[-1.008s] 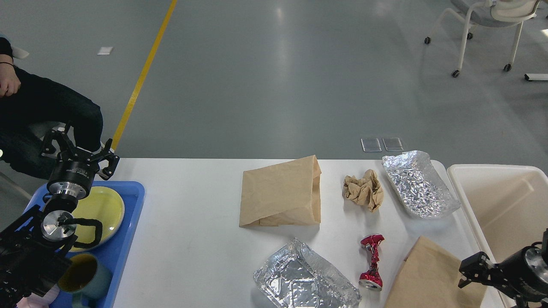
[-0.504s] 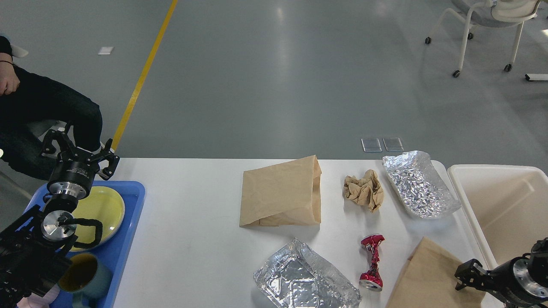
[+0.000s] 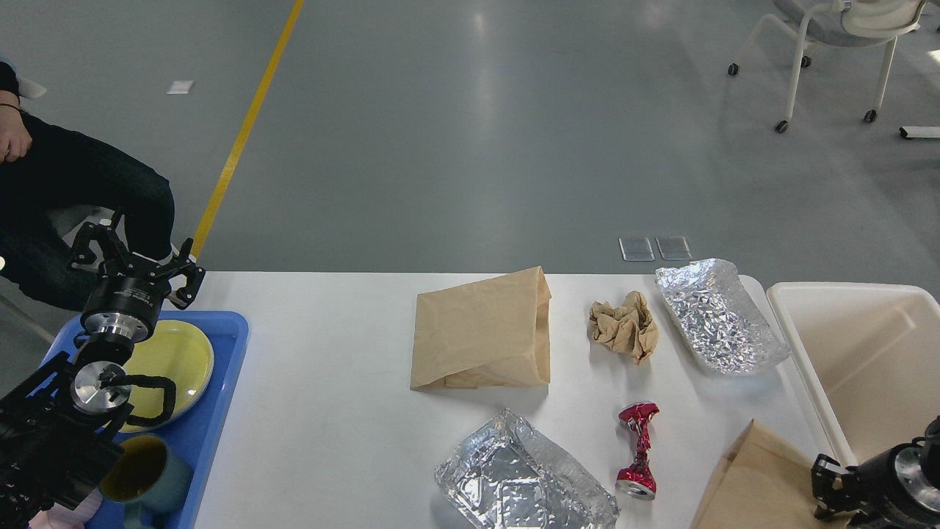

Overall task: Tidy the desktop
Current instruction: 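Grasp the brown paper bag, lift it and drop it into the bin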

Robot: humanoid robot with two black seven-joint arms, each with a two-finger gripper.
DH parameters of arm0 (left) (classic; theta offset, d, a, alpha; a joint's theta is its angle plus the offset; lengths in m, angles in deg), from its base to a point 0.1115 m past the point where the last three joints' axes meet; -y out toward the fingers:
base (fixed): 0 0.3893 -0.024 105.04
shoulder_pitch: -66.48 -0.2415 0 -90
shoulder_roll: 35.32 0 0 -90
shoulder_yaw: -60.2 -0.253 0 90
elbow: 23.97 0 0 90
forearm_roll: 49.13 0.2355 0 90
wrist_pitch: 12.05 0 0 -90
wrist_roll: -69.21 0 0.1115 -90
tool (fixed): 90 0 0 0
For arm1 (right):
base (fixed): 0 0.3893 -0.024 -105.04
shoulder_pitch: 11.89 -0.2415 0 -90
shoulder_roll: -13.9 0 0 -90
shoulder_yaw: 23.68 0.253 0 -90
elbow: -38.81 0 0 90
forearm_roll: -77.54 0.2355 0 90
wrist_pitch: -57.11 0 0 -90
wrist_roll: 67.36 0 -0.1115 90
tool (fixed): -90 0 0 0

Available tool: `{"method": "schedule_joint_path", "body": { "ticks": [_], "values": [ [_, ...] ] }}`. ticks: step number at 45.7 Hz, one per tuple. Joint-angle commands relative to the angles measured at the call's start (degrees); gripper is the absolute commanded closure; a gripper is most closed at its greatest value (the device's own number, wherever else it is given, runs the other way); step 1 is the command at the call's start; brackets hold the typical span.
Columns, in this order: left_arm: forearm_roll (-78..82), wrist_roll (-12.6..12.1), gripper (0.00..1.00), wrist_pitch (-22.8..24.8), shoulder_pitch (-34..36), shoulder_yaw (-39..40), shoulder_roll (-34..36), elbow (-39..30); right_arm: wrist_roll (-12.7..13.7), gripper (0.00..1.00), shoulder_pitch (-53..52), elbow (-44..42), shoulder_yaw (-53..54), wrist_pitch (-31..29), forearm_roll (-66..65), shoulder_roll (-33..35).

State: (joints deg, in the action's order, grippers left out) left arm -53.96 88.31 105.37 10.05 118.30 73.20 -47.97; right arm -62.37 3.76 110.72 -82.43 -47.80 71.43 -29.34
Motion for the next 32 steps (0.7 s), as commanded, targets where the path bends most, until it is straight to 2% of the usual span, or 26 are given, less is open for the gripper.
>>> {"method": "schedule_joint_path", "body": {
  "ticks": [1,11,21,32],
  "values": [
    [0.0,0.0,0.03,0.0,0.0,0.0,-0.1,0.0,-0.1,1.0,-3.0,0.4,-2.3,-0.1,0.0,1.4],
    [0.0,0.1,0.03,0.0,0.0,0.1,0.0,0.0,-0.2,1.0,-12.6,1.9,-7.6,-2.4,0.0,3.9],
    [0.0,0.0,0.03,0.0,0.0,0.0,0.0,0.0,-0.1,1.0,-33.9,1.9,-12.3,-14.7,0.0,7.2],
    [0.0,0.1,0.03,0.0,0.0,0.0,0.0,0.0,0.0,1.0,-52.3,1.4,-13.2,-22.7,0.0,7.6]
  ]
}}
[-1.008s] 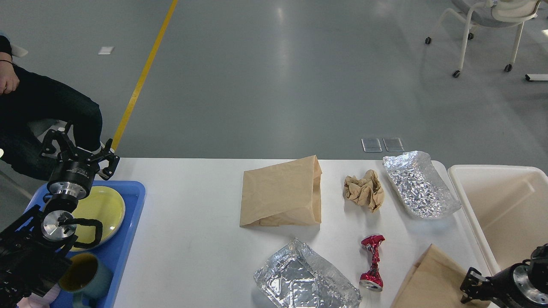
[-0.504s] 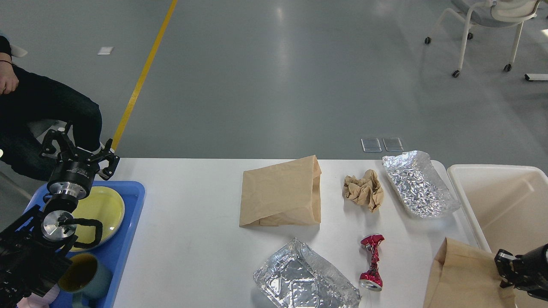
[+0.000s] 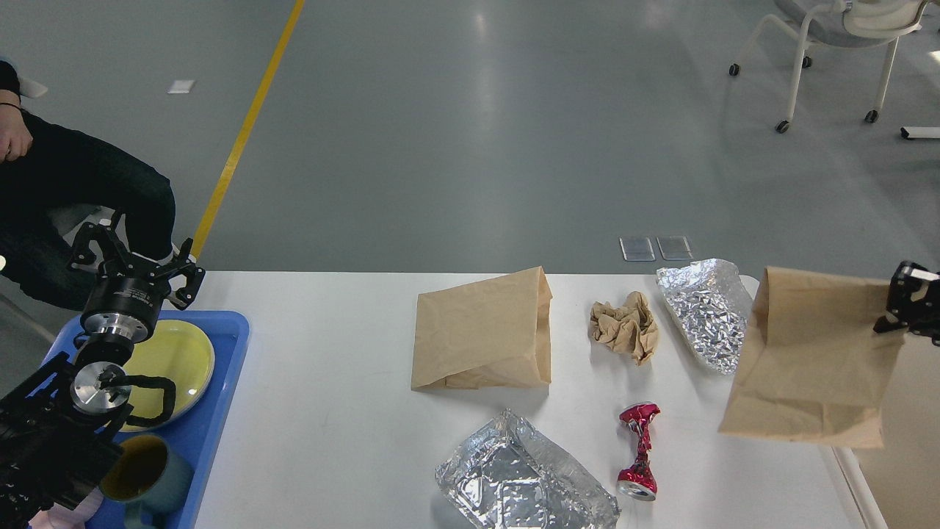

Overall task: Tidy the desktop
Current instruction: 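Grasp the brown paper bag, lift it and drop it into the bin, then reach the right gripper to the upright brown paper bag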

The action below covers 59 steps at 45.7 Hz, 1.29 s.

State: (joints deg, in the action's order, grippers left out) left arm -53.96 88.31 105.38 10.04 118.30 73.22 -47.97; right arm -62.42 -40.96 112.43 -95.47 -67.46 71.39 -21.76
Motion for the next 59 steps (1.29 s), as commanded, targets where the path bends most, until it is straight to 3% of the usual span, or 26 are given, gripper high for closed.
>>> {"method": "schedule_joint_path", "body": {
  "ticks": [1,10,17,27,39,40,41,44,45,51,59],
  "values": [
    [0.0,0.1,0.03,0.0,0.0,0.0,0.0,0.0,0.1,1.0,-9.1,-0.3,-0.1,-3.5,0.1,0.0],
    [0.0,0.1,0.03,0.0,0.0,0.0,0.0,0.0,0.1,1.0,-17.6,-0.7,0.2,-5.3,0.3,0.0],
    [0.0,0.0,0.03,0.0,0.0,0.0,0.0,0.0,0.1,1.0,-13.5,-7.5,0.0,-1.9,0.4,-0.4],
    [0.0,0.1,0.03,0.0,0.0,0.0,0.0,0.0,0.0,1.0,4.4,-16.3,1.0,14.2,0.6,-0.2],
    [0.0,0.0,0.03,0.0,0.0,0.0,0.0,0.0,0.0,1.0,24.0,-17.2,1.3,32.6,0.6,-0.4],
    [0.0,0.0,0.03,0.0,0.0,0.1,0.0,0.0,0.0,0.94,25.5,-17.4,1.4,33.7,0.6,-0.5],
    [0.0,0.1,0.03,0.0,0.0,0.0,0.0,0.0,0.0,0.78,26.8,-17.6,1.5,34.6,0.6,-0.6],
    [0.0,0.1,0.03,0.0,0.0,0.0,-0.1,0.0,-0.1,0.11,29.8,-19.1,3.0,37.4,0.6,-1.3],
    [0.0,0.1,0.03,0.0,0.0,0.0,0.0,0.0,-0.1,0.0,30.7,-19.6,3.9,37.9,0.6,-1.5],
    [0.0,0.0,0.03,0.0,0.0,0.0,0.0,0.0,-0.1,0.0,38.4,-20.1,10.2,38.0,0.6,-2.0],
    [0.0,0.1,0.03,0.0,0.0,0.1,0.0,0.0,-0.1,0.0,40.5,-20.1,12.6,38.0,0.6,-2.0]
  ]
}}
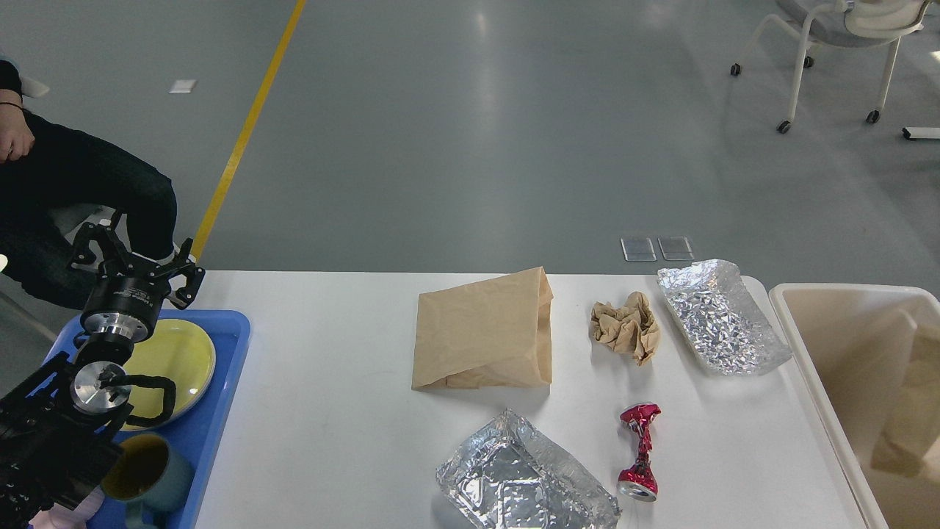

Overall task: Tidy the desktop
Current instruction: 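Reach the right gripper to the upright brown paper bag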

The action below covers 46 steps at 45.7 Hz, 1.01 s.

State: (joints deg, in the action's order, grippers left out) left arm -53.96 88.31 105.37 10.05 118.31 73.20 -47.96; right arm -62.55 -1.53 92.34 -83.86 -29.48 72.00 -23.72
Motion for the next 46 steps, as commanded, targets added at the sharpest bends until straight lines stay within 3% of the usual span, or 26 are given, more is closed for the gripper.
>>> {"method": "schedule_joint_path", "body": {
  "ticks": [1,9,28,34,46],
  "values": [
    [0.0,0.1,0.03,0.0,0.0,0.0,0.0,0.0,0.0,0.0,1.0,0.0,1.0,0.0,0.0,0.0],
    [0.0,0.0,0.03,0.0,0.0,0.1,0.0,0.0,-0.1,0.0,-1.2,0.5,2.1,0.0,0.1,-1.8],
    [0.0,0.1,0.03,0.0,0.0,0.1,0.0,0.0,1.0,0.0,-26.3,13.6,0.2,-4.5,0.4,-12.6],
    [0.0,0.1,0.03,0.0,0.0,0.0,0.0,0.0,0.9,0.0,-35.1,18.9,-0.1,-12.3,0.4,-15.8],
    [0.0,0.0,0.03,0.0,0.0,0.0,0.0,0.0,0.6,0.0,-51.6,24.5,0.5,-35.5,4.2,-20.7]
  ]
}}
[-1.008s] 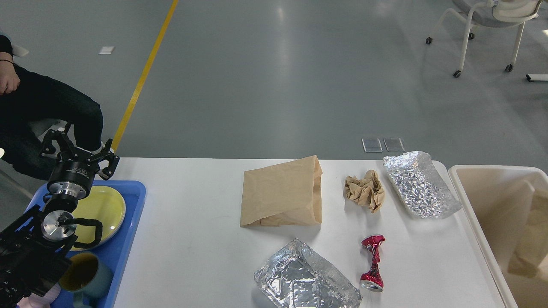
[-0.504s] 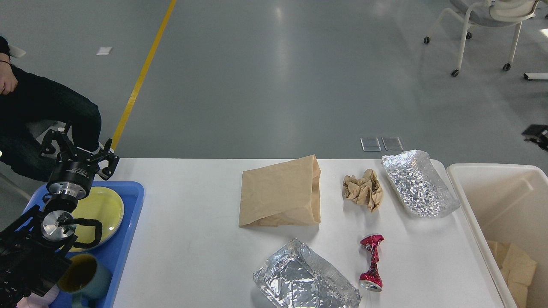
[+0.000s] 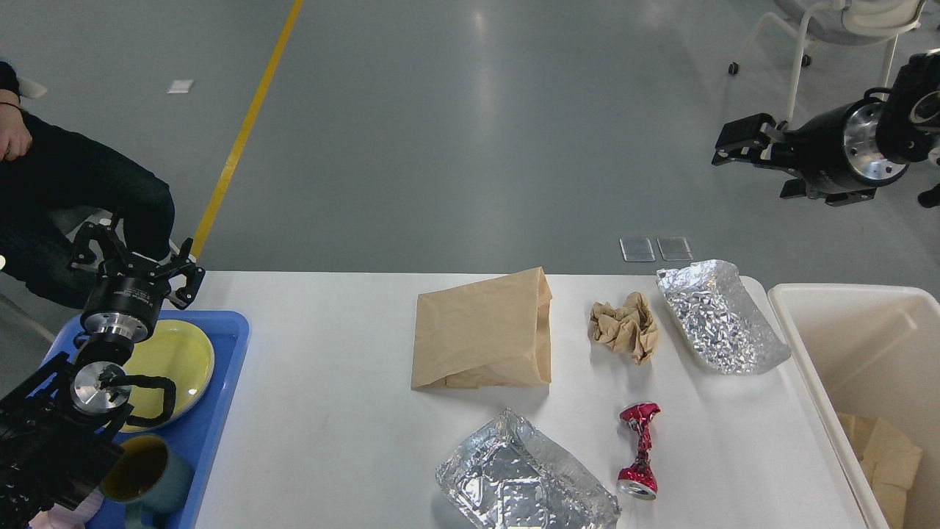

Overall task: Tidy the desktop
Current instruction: 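Reach the right gripper to the upright brown paper bag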

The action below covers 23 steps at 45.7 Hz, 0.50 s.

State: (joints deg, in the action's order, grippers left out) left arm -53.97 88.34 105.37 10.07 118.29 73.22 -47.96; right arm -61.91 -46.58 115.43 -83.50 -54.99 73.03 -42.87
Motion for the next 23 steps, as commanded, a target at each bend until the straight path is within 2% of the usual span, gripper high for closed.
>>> {"method": "schedule_joint_path", "body": {
  "ticks": [1,4,8,16,23],
  "values": [
    [0.0,-0.1,0.03,0.0,0.0,0.0,0.0,0.0,-0.1,0.0,-7.7,1.6,0.1,-11.8,4.2,-1.7],
    [0.0,-0.1,0.03,0.0,0.0,0.0,0.0,0.0,-0.1,0.0,-11.0,1.8,0.2,-18.0,7.5,-2.0],
    [0.0,0.0,0.03,0.0,0.0,0.0,-0.1,0.0,-0.1,0.0,-12.0,1.9,0.6,-20.4,9.0,-2.3],
    [0.0,-0.1,0.03,0.0,0.0,0.0,0.0,0.0,-0.1,0.0,-4.8,1.2,1.5,-16.8,8.9,-2.8],
    [0.0,0.0,0.03,0.0,0.0,0.0,0.0,0.0,0.0,0.0,4.8,1.1,6.7,-9.9,8.9,-7.2]
  ]
}}
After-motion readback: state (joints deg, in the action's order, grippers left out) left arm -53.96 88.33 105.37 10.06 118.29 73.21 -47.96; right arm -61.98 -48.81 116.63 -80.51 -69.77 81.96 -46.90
